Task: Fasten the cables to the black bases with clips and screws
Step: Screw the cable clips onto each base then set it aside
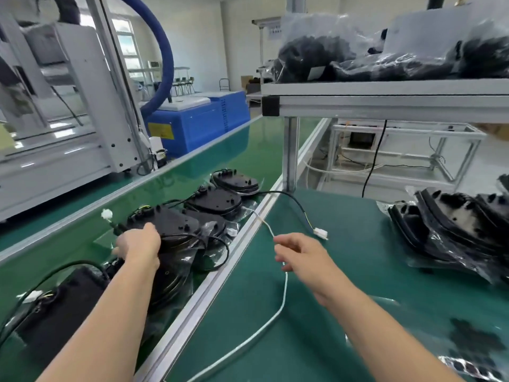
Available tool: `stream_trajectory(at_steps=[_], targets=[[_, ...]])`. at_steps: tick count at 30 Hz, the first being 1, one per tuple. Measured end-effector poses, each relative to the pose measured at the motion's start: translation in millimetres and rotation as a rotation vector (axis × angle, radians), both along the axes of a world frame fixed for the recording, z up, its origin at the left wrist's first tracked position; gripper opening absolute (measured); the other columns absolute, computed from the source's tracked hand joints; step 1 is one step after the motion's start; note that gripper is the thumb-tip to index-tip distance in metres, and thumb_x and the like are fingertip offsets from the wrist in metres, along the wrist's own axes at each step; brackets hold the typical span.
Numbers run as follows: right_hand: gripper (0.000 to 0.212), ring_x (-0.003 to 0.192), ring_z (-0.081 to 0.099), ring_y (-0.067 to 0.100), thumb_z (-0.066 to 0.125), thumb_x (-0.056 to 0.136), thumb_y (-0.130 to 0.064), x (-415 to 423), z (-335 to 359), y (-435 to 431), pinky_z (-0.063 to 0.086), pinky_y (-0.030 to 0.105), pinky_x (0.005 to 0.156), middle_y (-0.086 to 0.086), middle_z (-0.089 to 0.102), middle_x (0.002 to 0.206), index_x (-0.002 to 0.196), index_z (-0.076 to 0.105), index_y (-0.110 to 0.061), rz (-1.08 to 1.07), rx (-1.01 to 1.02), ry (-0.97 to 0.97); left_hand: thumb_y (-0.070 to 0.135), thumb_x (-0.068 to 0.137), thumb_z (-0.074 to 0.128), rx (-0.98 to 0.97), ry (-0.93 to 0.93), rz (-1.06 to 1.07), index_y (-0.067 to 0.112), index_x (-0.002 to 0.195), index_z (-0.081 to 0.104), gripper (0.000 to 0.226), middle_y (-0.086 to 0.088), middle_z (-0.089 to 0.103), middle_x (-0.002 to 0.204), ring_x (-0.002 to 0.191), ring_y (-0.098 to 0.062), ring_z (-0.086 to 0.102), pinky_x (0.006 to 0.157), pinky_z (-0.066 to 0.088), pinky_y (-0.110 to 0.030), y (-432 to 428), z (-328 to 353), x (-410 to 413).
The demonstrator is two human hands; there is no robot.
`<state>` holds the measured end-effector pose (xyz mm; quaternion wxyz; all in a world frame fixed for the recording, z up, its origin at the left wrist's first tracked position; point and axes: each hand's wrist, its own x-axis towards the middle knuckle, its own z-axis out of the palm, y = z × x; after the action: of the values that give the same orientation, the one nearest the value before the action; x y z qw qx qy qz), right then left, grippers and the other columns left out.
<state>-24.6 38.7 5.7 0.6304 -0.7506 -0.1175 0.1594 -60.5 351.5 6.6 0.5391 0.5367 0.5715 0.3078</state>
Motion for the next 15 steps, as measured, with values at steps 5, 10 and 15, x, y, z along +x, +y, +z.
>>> stream_trajectory(at_steps=[5, 10, 15], targets=[[0.021, 0.086, 0.065, 0.016, 0.059, 0.094, -0.015, 5, 3, -33, 0.056, 0.036, 0.086, -0.011, 0.067, 0.095, 0.111, 0.067, -0.023, -0.084, -0.036, 0.002, 0.036, 0.092, 0.059, 0.354, 0.341, -0.024, -0.006, 0.15, 0.007, 0.089, -0.024, 0.003, 0.159, 0.148, -0.037, 0.005, 0.121, 0.009, -0.044, -21, 19, -10], [0.028, 0.094, 0.066, 0.019, 0.058, 0.095, -0.013, 8, 14, -58, 0.057, 0.03, 0.079, -0.004, 0.066, 0.103, 0.122, 0.065, -0.016, -0.119, -0.03, -0.076, 0.031, 0.097, 0.049, 0.837, 0.138, -0.393, -0.01, 0.148, 0.014, 0.074, -0.026, 0.003, 0.159, 0.148, -0.036, 0.004, 0.122, 0.006, -0.046, -123, 56, 9], [0.024, 0.089, 0.062, 0.022, 0.057, 0.094, -0.013, 11, 41, -97, 0.052, 0.038, 0.087, 0.011, 0.068, 0.1, 0.114, 0.068, -0.009, -0.225, -0.209, -0.368, 0.021, 0.097, 0.052, 0.901, -0.189, -0.939, 0.001, 0.13, 0.054, 0.04, -0.016, 0.044, 0.14, 0.134, -0.021, 0.035, 0.112, 0.024, -0.028, -279, 63, 45]])
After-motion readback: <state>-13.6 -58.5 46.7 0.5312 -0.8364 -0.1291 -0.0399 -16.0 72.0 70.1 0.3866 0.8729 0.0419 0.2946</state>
